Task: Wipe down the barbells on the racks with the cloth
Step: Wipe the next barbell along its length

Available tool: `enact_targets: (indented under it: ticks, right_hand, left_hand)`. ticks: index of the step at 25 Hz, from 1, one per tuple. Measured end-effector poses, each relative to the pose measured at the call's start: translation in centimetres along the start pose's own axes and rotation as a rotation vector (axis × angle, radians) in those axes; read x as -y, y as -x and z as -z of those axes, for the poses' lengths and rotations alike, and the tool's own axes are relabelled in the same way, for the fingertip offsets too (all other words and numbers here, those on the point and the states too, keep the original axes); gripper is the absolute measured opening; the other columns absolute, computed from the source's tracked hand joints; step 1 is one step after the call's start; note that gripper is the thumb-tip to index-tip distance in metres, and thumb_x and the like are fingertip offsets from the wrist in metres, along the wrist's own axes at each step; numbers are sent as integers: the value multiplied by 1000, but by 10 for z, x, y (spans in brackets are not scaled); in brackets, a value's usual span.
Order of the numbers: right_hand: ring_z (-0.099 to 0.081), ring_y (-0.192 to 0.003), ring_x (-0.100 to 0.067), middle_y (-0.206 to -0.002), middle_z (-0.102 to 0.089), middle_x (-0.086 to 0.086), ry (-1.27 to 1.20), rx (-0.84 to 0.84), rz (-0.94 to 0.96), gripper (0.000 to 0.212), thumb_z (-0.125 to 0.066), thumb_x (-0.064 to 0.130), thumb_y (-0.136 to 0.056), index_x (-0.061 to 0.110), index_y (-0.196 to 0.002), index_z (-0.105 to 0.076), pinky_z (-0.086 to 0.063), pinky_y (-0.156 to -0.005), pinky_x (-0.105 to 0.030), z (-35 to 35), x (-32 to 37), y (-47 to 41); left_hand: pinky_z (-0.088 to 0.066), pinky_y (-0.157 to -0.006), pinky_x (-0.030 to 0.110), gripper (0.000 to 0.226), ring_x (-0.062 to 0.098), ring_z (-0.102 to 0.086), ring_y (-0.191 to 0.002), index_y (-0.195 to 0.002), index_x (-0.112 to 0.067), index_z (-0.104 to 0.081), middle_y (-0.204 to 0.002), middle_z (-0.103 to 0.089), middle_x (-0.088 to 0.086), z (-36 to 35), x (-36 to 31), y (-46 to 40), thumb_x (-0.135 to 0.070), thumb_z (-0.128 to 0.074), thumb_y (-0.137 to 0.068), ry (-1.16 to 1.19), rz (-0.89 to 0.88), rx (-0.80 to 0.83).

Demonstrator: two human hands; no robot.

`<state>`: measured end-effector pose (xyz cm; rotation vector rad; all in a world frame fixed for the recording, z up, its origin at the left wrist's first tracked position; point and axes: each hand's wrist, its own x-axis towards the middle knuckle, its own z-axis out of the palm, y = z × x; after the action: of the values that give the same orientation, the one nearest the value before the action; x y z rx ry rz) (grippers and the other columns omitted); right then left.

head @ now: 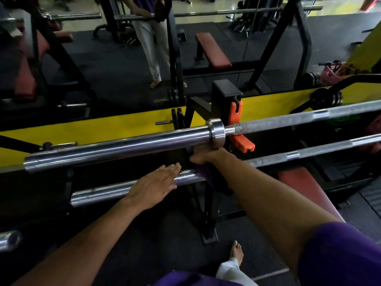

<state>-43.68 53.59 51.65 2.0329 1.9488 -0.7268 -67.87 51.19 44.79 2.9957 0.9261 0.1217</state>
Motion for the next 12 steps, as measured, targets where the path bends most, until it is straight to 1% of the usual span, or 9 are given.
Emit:
enact_targets:
  ticks: [2, 3, 4, 5, 6, 7, 9, 10, 12]
  right_hand:
    - [-64, -107, -23, -99, -68, 0, -6, 88, -18, 12, -56, 30, -93, 22, -94, -65, -50, -87, -28, -2, -11, -25]
    - [-65, -105, -21, -88, -64, 6, -78, 107, -31, 10, -61, 31, -92, 26, -83, -62, -49, -82, -21, -3, -15, -32]
    - [-65, -107, -21, -85, -62, 9, -112, 129, -43, 13, -66, 32, -89, 26, -79, -61, -50, -82, -19, -4, -15, -36]
    - [-65, -107, -21, -90, -64, 7, -103, 143, -46, 11, -68, 34, -86, 25, -82, -63, -52, -85, -23, -3, -11, -32]
    - [-65, -107, -22, -99, -67, 2, -73, 123, -33, 16, -66, 35, -84, 22, -92, -66, -54, -90, -31, 0, -6, -21]
    - [-64, -110, -25, -111, -68, -3, -23, 71, -15, 28, -63, 36, -84, 18, -106, -65, -54, -94, -37, -1, -3, -9]
    - [-59, -120, -33, -128, -62, -10, -36, -118, -35, 45, -57, 36, -90, 16, -131, -54, -50, -97, -42, -9, -3, 22]
    - [-58, -121, -37, -130, -61, -11, -83, -217, -56, 48, -55, 33, -93, 18, -138, -47, -49, -94, -45, -16, -4, 39]
    - [-56, -117, -39, -128, -58, -8, -100, -402, -69, 47, -56, 26, -95, 21, -140, -41, -50, -84, -47, -37, -2, 67]
  left_hand:
    - [-23, -115, 33, 68, 4, -39, -137, -154, -14, -38, -153, -46, -2, 3, -3, 1, -51, -51, -99, -65, 12, -46]
    - [-23, -114, 31, 71, 4, -41, -136, -152, -15, -42, -150, -51, -2, 5, -3, 0, -52, -59, -94, -103, 15, -62]
    - [-21, -115, 31, 72, 5, -44, -136, -153, -15, -41, -151, -51, -2, 6, -2, 1, -50, -61, -93, -110, 16, -56]
    - [-17, -117, 31, 71, 7, -44, -139, -156, -16, -36, -155, -45, -1, 6, -1, 1, -49, -57, -96, -76, 14, -34]
    - [-13, -120, 31, 70, 8, -39, -143, -158, -16, -28, -160, -37, -1, 5, 0, 2, -47, -51, -100, -28, 17, -1]
    - [-9, -121, 30, 68, 7, -33, -147, -160, -17, -21, -163, -29, -2, 3, 1, 2, -45, -46, -103, 9, 24, 25]
    - [-8, -122, 30, 67, 5, -27, -147, -161, -17, -18, -163, -23, -3, 0, 2, 2, -43, -44, -104, 39, 16, 4]
    - [-8, -122, 30, 67, 5, -29, -146, -161, -17, -20, -162, -25, -3, -1, 2, 2, -42, -45, -104, 46, 11, -13]
    - [-7, -122, 28, 66, 5, -32, -146, -161, -18, -22, -163, -28, -3, 0, 2, 2, -43, -46, -104, 70, 22, 3]
